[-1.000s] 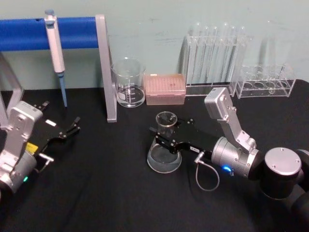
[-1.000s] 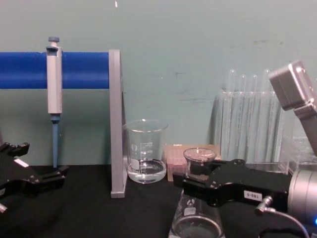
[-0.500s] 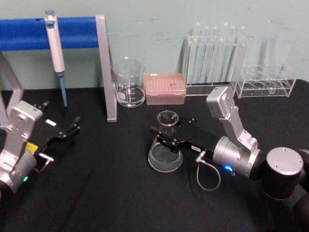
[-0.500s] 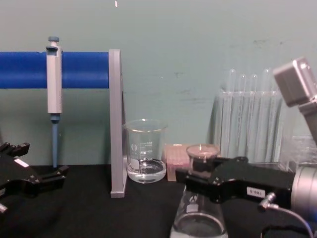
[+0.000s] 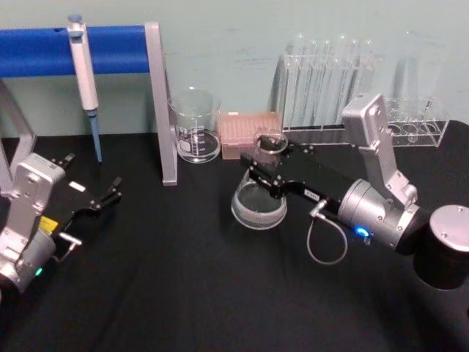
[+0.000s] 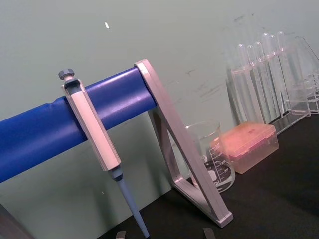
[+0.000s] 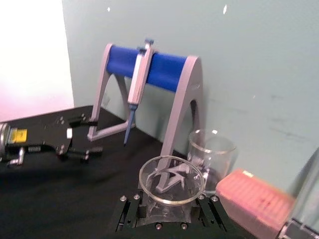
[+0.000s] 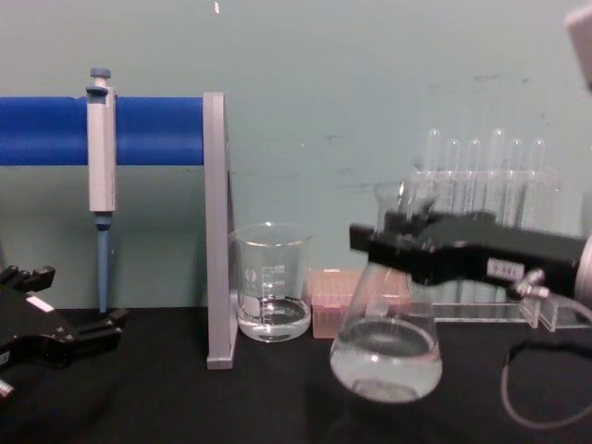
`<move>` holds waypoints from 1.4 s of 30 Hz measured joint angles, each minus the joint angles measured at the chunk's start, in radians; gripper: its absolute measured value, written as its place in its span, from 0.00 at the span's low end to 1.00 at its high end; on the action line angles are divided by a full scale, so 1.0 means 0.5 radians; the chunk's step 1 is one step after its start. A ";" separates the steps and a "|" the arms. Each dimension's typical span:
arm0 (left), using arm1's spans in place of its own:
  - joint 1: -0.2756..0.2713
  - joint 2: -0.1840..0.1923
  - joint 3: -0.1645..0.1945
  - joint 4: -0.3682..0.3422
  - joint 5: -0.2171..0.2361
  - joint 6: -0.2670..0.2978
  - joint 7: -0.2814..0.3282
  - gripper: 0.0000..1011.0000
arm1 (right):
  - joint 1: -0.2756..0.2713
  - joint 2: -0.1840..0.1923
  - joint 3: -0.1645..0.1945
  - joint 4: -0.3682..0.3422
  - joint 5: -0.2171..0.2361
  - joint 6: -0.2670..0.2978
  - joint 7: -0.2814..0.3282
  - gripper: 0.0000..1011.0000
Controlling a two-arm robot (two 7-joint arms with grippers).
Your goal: Grasp the erlenmeyer flask with one hand, shake it three times, then place it back.
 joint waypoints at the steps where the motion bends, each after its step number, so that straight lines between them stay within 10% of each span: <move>1: 0.000 0.000 0.000 0.000 0.000 0.000 0.000 0.99 | -0.004 0.004 0.005 -0.017 0.002 0.010 -0.007 0.45; 42: 0.000 0.000 0.000 0.000 0.000 0.000 0.000 0.99 | -0.080 0.002 0.114 -0.206 -0.007 0.100 -0.164 0.45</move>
